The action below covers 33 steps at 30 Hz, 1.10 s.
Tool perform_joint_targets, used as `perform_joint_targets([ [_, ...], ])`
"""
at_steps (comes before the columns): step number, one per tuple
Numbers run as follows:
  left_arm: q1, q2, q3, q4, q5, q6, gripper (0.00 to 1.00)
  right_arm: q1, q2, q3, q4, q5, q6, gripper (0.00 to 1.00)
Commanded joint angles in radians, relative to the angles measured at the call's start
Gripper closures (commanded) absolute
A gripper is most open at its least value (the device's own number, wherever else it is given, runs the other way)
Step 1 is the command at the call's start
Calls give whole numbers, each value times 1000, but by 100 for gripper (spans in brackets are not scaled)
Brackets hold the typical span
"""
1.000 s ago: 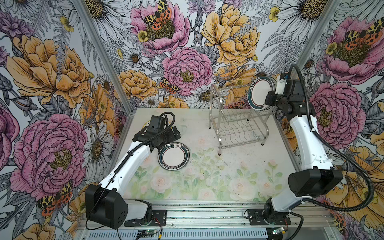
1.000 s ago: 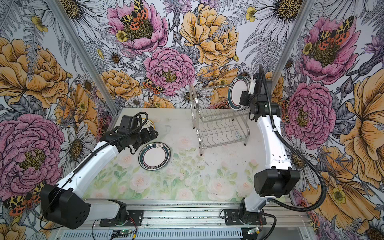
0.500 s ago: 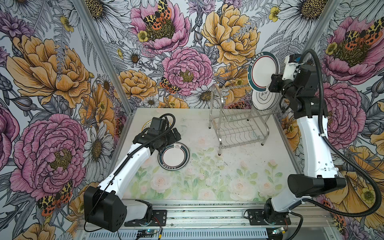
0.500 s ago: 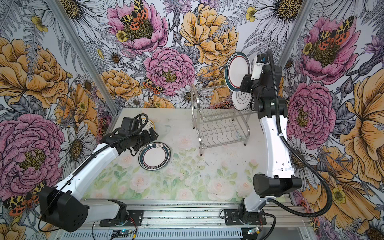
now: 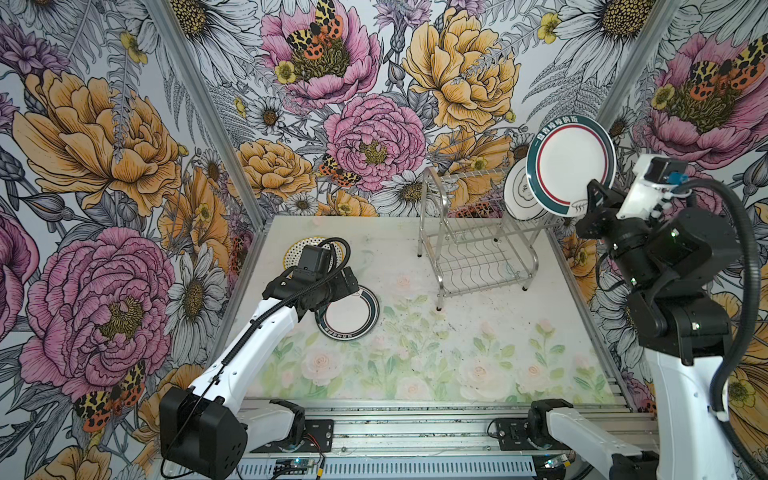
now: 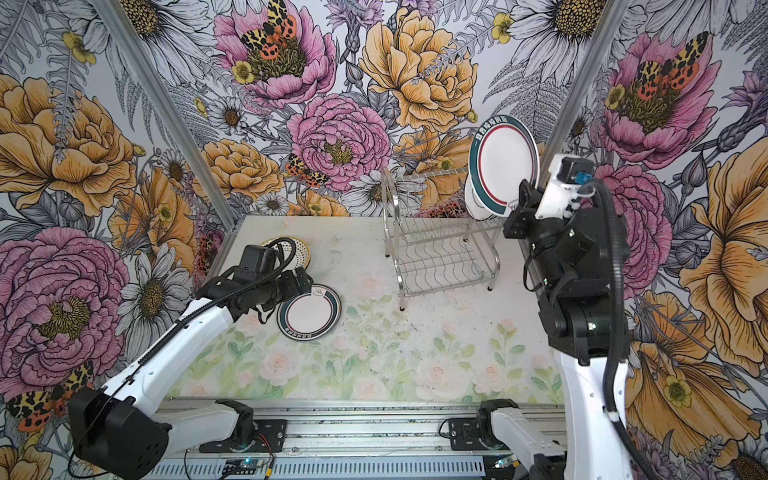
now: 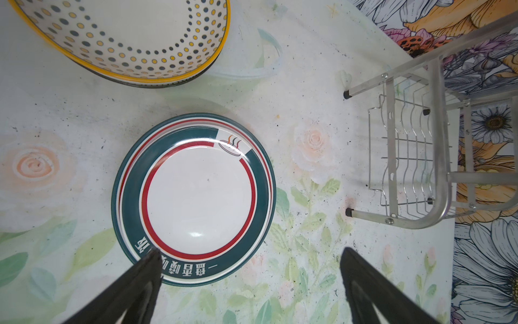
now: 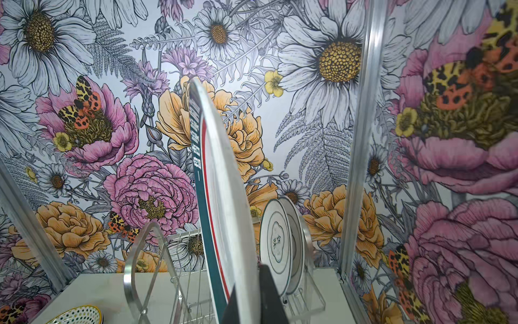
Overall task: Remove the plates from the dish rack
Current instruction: 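Lift the green-rimmed plate up out of the rack with the right gripper, then carry the green-rimmed plate upright toward the left gripper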
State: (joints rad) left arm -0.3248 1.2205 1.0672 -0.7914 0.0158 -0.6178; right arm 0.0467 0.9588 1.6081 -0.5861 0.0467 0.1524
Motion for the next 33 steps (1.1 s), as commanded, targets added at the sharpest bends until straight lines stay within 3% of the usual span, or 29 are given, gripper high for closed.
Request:
perform_joint_targets([
  [1, 3, -26, -28, 8, 13, 5, 1, 0, -135, -167, 16, 93, 102, 100],
  [5, -10, -51, -63, 57, 17, -17, 1, 1, -299, -359, -94, 78, 232, 100],
  [12, -45, -66, -92, 84, -17, -41, 1, 0, -406, -526, -352, -150, 484, 100],
  [16, -73, -76, -113, 120, -18, -42, 1, 4, -422, -626, -390, -315, 586, 100],
  [20, -83, -101, -159, 193, 24, -56, 1, 35, -431, -750, -337, -388, 650, 100],
  [24, -84, -121, -213, 265, 89, -69, 1, 132, -361, -824, -222, -405, 697, 100],
  [33, -83, -123, -302, 350, 170, -79, 6, 530, -41, -837, 145, -235, 818, 100],
])
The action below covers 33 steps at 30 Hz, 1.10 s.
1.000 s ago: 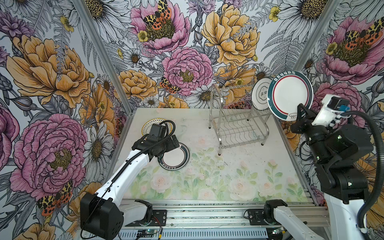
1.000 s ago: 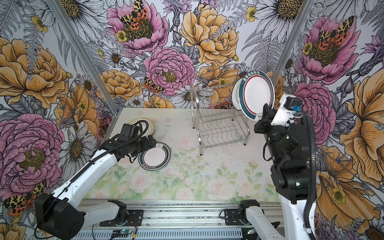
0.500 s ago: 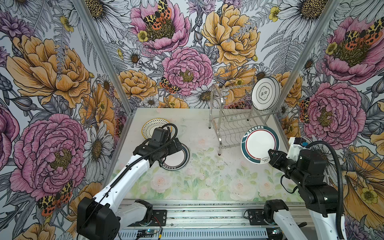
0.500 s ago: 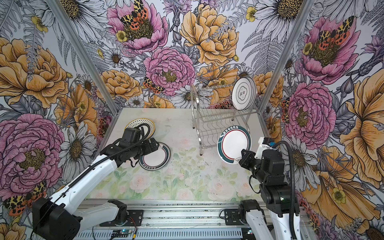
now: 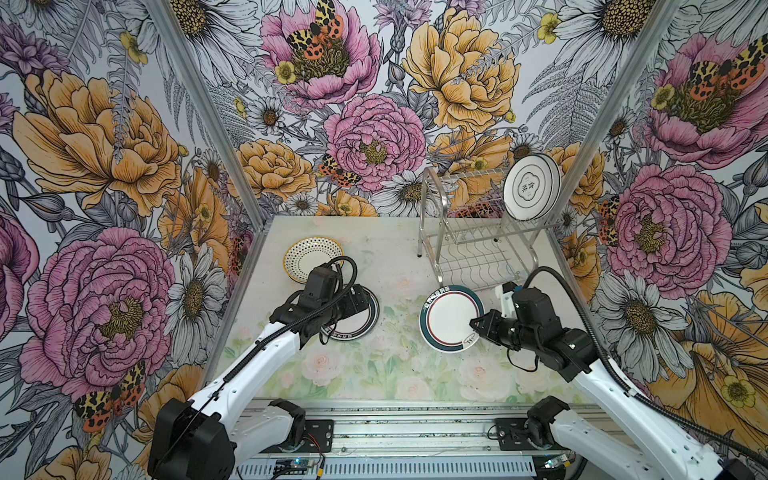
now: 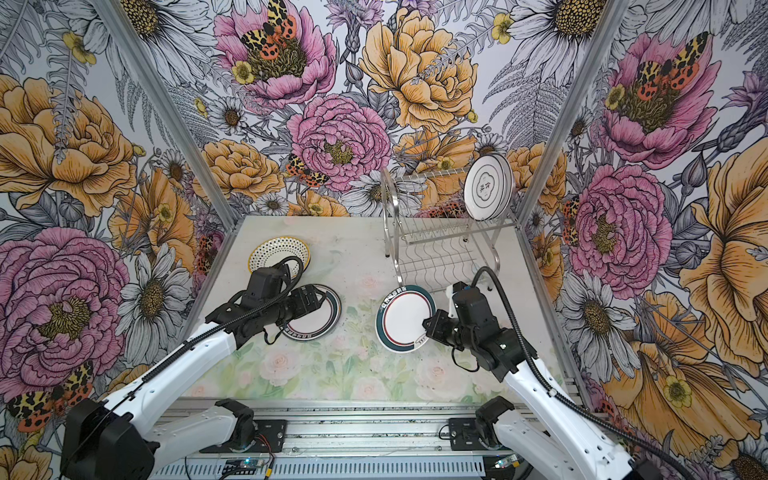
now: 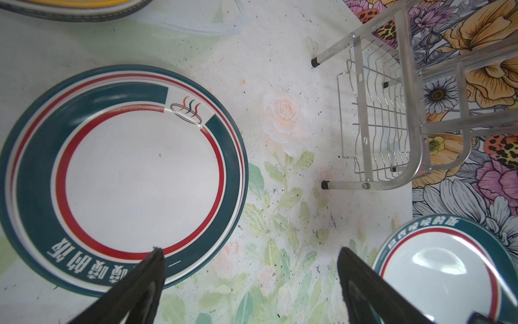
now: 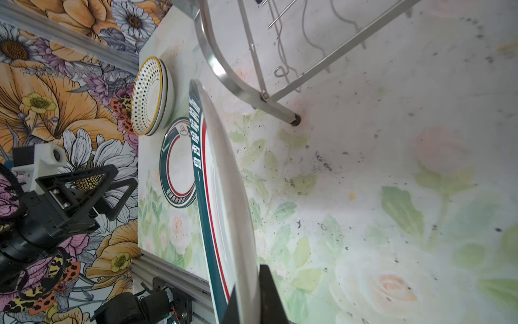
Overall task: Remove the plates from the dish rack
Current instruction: 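Carry the green-rimmed plate upright toward the left gripper, then hold the plate upright while the left gripper closes on its rim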
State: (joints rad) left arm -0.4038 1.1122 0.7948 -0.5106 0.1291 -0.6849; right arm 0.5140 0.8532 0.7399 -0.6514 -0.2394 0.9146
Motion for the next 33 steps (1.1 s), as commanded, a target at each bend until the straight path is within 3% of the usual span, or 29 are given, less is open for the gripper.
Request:
perform_joint_targets([
  [1, -4, -14, -42, 85, 71, -16, 6, 87, 109, 39, 245, 54, 63, 100],
  [17, 76, -27, -172, 242, 252, -24, 14, 161, 504, 85, 814, -94, 257, 100],
  [24, 109, -12, -183, 314, 299, -32, 17, 173, 573, 101, 890, -129, 302, 100],
  [33, 139, 29, -200, 403, 358, -56, 32, 196, 635, 120, 959, -149, 340, 100],
])
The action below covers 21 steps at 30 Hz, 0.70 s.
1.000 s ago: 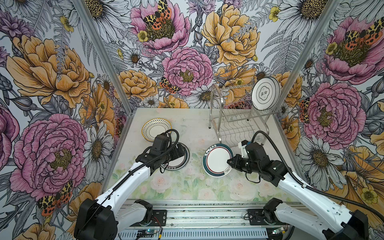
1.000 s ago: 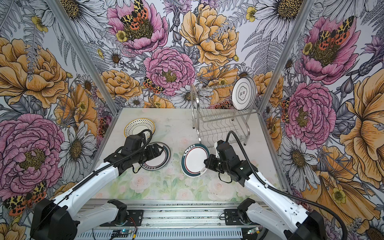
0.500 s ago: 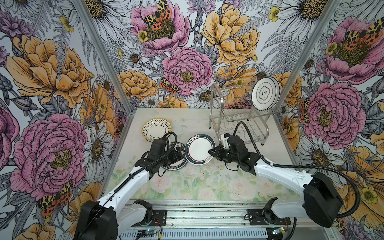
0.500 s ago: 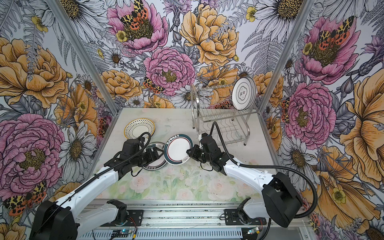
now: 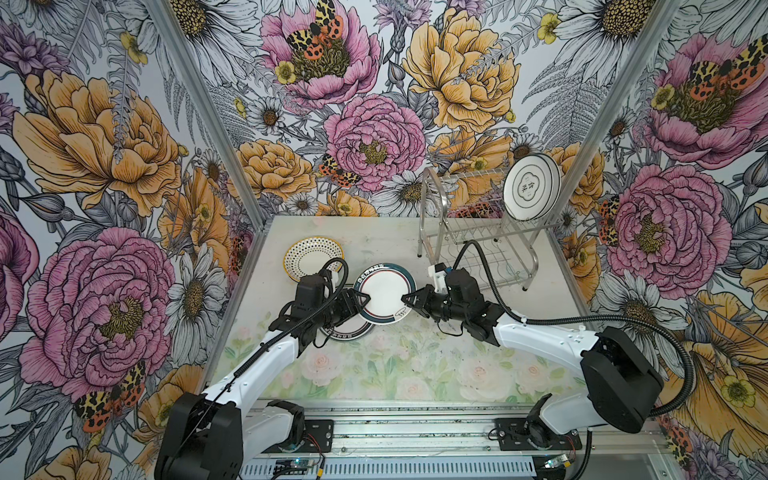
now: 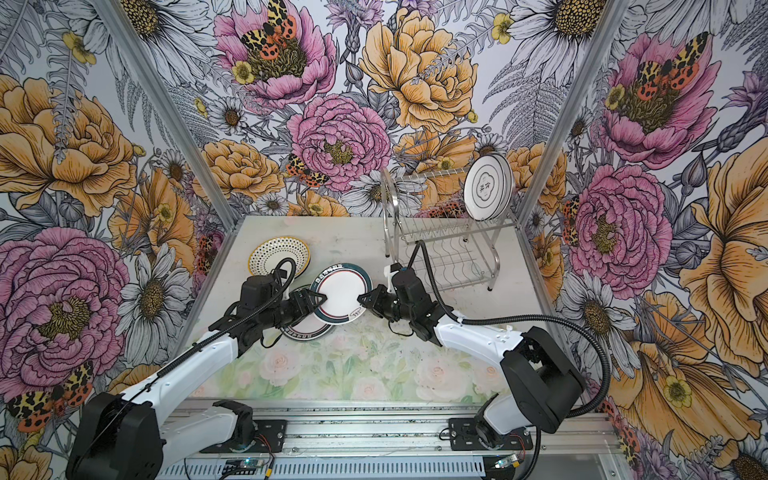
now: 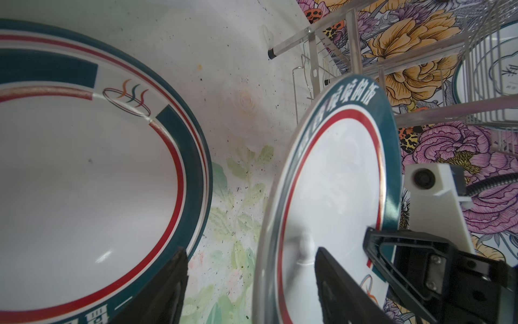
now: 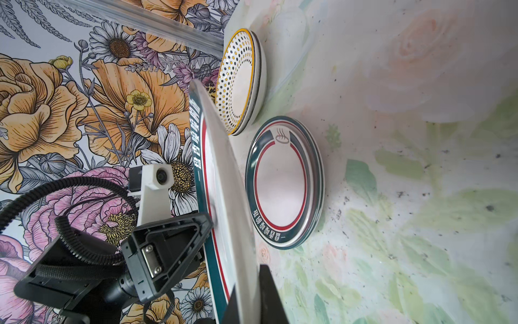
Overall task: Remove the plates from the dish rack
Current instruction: 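Hold the plate upright while the left gripper closes on its rim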
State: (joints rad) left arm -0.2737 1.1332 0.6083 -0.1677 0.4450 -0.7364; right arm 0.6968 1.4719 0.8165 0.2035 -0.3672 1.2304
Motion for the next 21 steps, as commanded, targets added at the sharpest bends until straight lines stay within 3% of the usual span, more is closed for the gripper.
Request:
perform_joint_targets([
  [1, 10, 9, -13, 62, 44, -4, 37, 16, 23, 44, 110, -22, 26, 100],
  [11, 28, -5, -24, 57, 77, 5, 69, 35, 84, 70, 139, -29, 37, 100],
  [21, 59, -29, -42, 22, 87, 26, 91, 44, 110, 98, 148, -32, 19, 77],
])
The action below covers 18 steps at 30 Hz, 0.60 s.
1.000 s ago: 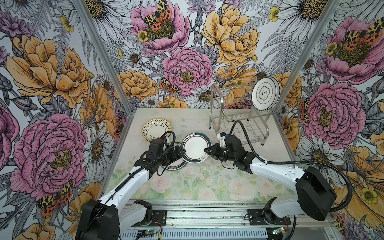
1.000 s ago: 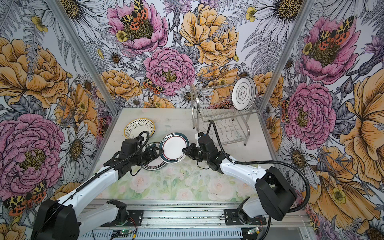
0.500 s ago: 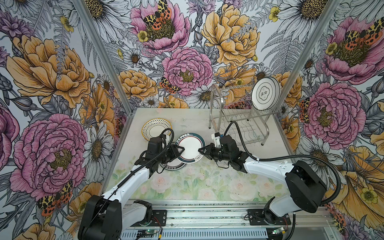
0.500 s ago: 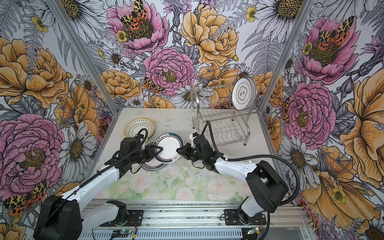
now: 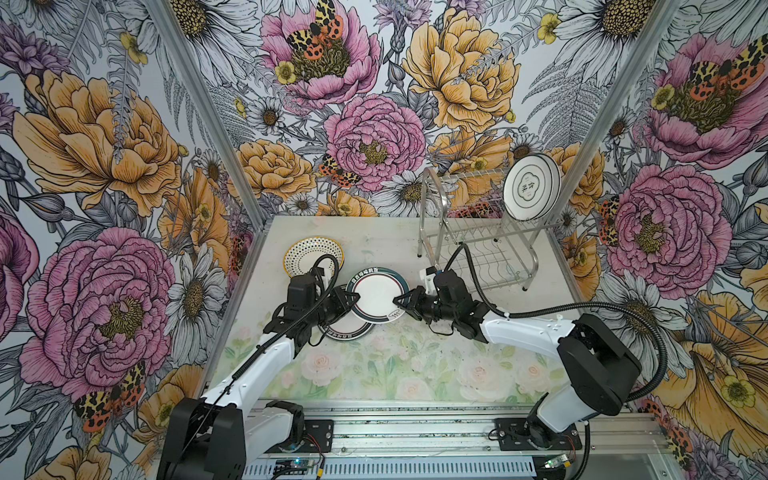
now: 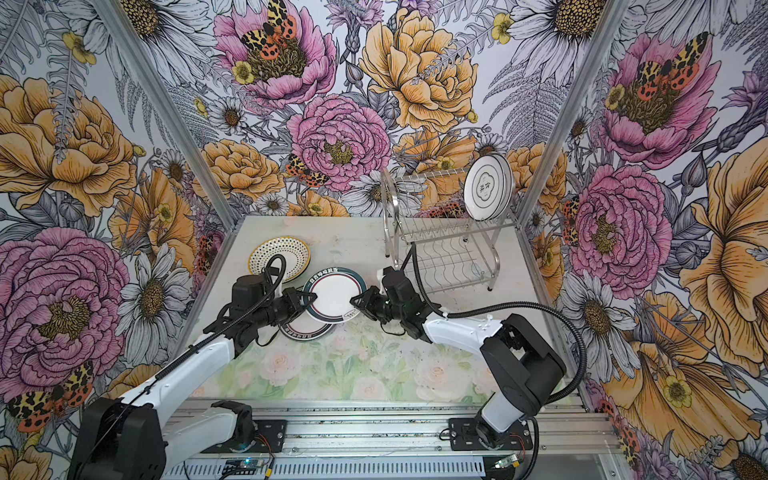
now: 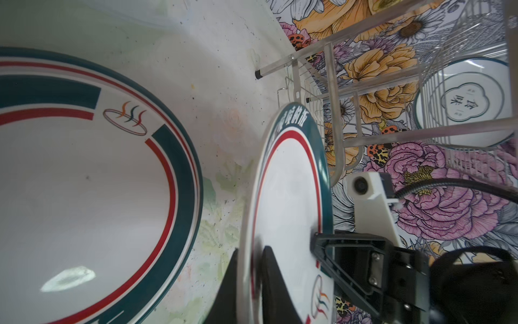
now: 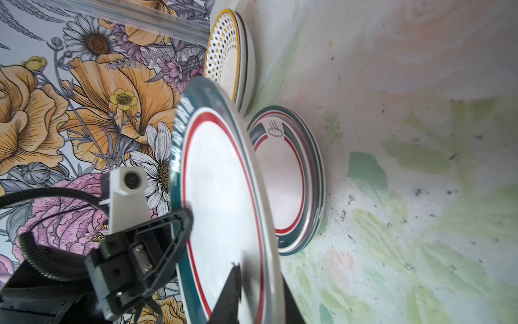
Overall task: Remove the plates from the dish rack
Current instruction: 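Hold the plate upright while the left gripper closes on its rim, then lower the plate onto the stack with the left gripper while the right opens and withdraws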
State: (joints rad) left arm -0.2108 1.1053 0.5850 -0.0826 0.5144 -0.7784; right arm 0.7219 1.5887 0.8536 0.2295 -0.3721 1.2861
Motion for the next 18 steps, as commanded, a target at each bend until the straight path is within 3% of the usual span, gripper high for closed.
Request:
perform_joint_targets([
  [1, 2, -1, -20, -66, 19, 72, 93, 19, -5, 61, 123, -27, -39, 76],
  [6, 37, -8, -24, -104, 21, 86, 100, 19, -8, 70, 105, -23, -47, 60],
  [11, 105, -29, -40, -130, 41, 100, 100, 19, -25, 74, 62, -10, -68, 47],
  [18, 206, -33, -48, -194, 6, 113, 100, 19, -78, 80, -133, 71, -141, 41],
])
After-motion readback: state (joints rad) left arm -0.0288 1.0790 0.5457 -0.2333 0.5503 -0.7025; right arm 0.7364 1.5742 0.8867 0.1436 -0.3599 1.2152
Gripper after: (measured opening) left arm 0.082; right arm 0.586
